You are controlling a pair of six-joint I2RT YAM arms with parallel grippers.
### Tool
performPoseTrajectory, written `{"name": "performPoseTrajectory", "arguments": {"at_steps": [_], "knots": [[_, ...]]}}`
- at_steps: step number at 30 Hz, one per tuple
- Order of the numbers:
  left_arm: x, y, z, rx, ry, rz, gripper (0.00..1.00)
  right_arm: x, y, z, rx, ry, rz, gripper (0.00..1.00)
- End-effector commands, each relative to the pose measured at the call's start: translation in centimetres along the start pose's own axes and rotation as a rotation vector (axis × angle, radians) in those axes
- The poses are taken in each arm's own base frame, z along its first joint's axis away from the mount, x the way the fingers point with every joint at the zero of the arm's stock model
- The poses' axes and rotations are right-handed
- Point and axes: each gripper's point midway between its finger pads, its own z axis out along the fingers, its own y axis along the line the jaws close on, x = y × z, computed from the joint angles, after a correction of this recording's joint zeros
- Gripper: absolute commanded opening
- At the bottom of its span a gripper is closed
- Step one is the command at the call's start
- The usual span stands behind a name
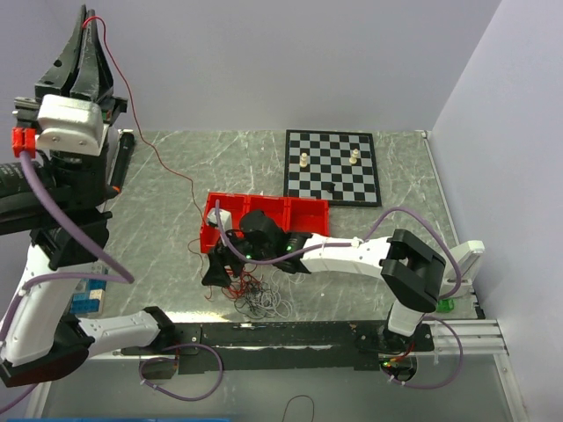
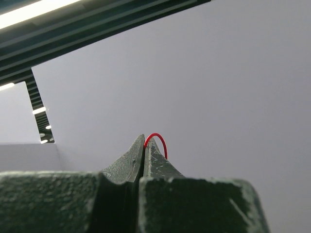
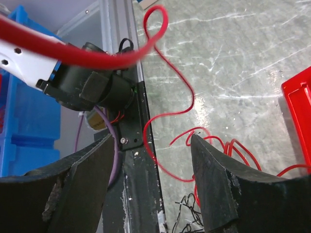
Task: Untangle the cables
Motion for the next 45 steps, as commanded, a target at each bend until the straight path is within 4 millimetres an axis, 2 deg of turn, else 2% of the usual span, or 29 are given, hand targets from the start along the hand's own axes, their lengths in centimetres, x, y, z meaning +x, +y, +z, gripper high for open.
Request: {"name": "performPoseTrajectory", "arguments": {"at_steps": [1, 6, 12, 14, 16, 19, 20, 25, 32, 36, 38, 42, 45], "knots": [[-0.4, 2.3, 0.1, -0.084, 0.012, 0.025, 0.01, -0.8, 1.0, 0.4, -0.047, -0.024, -0.025, 0.71], [-0.4, 2.8, 0.1, -0.103, 0.024, 0.049, 0.01, 0.3, 0.4, 1.6, -0.032, 0.019, -0.013, 0.61], [0.2, 3.5, 0.1, -0.151, 0.054, 0.093, 0.01, 1.5, 0.1, 2.9, -0.022, 0.062, -0.027, 0.59], [0.1, 3.7, 0.2, -0.155, 0.053, 0.090, 0.01, 1.6, -0.4, 3.1, 0.004, 0.061, -0.023, 0.51], [-0.2, 3.9, 0.2, -0.158, 0.041, 0.091, 0.01, 1.4, -1.0, 3.2, 0.042, 0.057, -0.016, 0.39], [-0.4, 4.2, 0.1, -0.164, 0.044, 0.094, 0.01, 0.1, -1.7, 2.6, 0.098, 0.015, -0.035, 0.10], [-0.2, 4.2, 0.0, -0.162, 0.052, 0.096, 0.01, -0.7, -1.6, 2.1, 0.114, -0.010, -0.051, 0.05], [1.7, 2.6, -2.0, -0.097, 0.102, 0.108, 0.01, -5.4, -0.4, -1.1, 0.142, -0.115, -0.116, 0.04], [5.5, -0.4, -5.7, 0.014, 0.217, 0.100, 0.01, -10.0, 2.3, -5.4, 0.140, -0.213, -0.179, 0.03], [9.1, -4.5, -8.8, 0.160, 0.336, 0.052, 0.01, -12.5, 3.6, -7.6, 0.106, -0.273, -0.185, 0.03], [10.6, -6.6, -10.6, 0.237, 0.397, -0.006, 0.01, -13.8, 3.5, -8.6, 0.112, -0.309, -0.188, 0.03], [14.4, -12.4, -16.4, 0.491, 0.600, -0.109, 0.03, -16.0, 2.7, -9.7, 0.136, -0.348, -0.198, 0.03], [16.1, -14.6, -19.0, 0.539, 0.690, -0.179, 0.04, -16.6, 0.9, -9.3, 0.175, -0.346, -0.178, 0.03]]}}
